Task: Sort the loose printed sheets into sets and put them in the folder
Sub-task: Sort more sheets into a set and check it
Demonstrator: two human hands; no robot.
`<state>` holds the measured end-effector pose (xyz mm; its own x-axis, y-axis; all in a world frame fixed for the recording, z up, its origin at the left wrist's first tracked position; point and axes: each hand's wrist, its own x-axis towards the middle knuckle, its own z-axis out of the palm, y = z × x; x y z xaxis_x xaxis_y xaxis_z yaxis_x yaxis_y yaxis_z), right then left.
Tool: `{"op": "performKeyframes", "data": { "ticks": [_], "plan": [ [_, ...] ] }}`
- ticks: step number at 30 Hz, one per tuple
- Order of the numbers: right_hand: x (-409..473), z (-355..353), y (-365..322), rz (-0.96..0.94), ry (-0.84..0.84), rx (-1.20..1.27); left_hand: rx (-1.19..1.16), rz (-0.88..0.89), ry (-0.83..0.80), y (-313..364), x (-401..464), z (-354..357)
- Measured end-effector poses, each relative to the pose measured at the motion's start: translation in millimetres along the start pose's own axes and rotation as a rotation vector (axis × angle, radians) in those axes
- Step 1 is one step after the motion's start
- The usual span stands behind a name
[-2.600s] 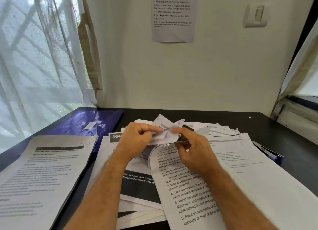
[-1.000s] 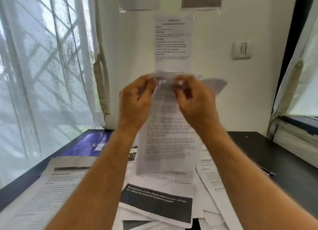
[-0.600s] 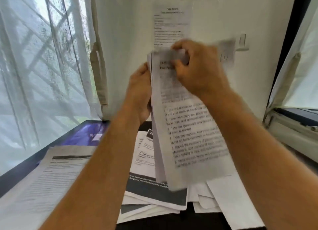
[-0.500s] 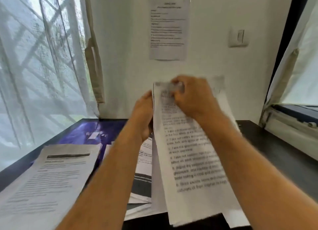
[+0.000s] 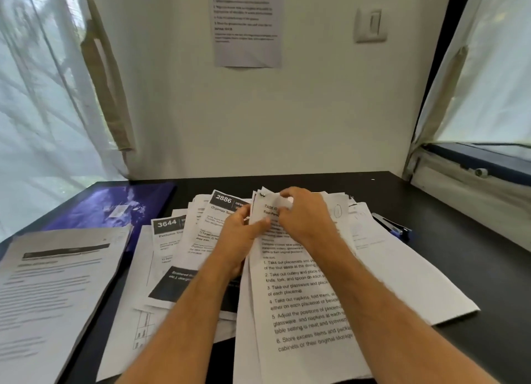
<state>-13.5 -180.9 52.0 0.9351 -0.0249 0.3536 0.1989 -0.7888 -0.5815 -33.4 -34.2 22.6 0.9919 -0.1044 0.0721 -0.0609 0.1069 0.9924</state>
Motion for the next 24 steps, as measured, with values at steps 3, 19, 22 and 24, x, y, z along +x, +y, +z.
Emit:
{"op": "performKeyframes", "data": {
  "ticks": [3,19,22,24],
  "plan": [
    [3.2,-3.3,-7.4,-0.011,-0.032,-0.061,0.014,0.027,0.089,-2.7,0.8,-0.2],
    [20.8,-63.0,3.7,-0.085,0.002,-0.257,0.029,0.127,-0.006,-12.0,-0.3,21.3],
    [26.3,-77.0,35.9,-0.003,-0.061,-0.206,0.505,0.200,-0.206,-31.3,3.4,25.0],
    [23.5,-77.3,63.8,0.064,-0.108,-0.102,0.742,0.237,-0.267,-39.4,5.0,27.6]
  ]
}}
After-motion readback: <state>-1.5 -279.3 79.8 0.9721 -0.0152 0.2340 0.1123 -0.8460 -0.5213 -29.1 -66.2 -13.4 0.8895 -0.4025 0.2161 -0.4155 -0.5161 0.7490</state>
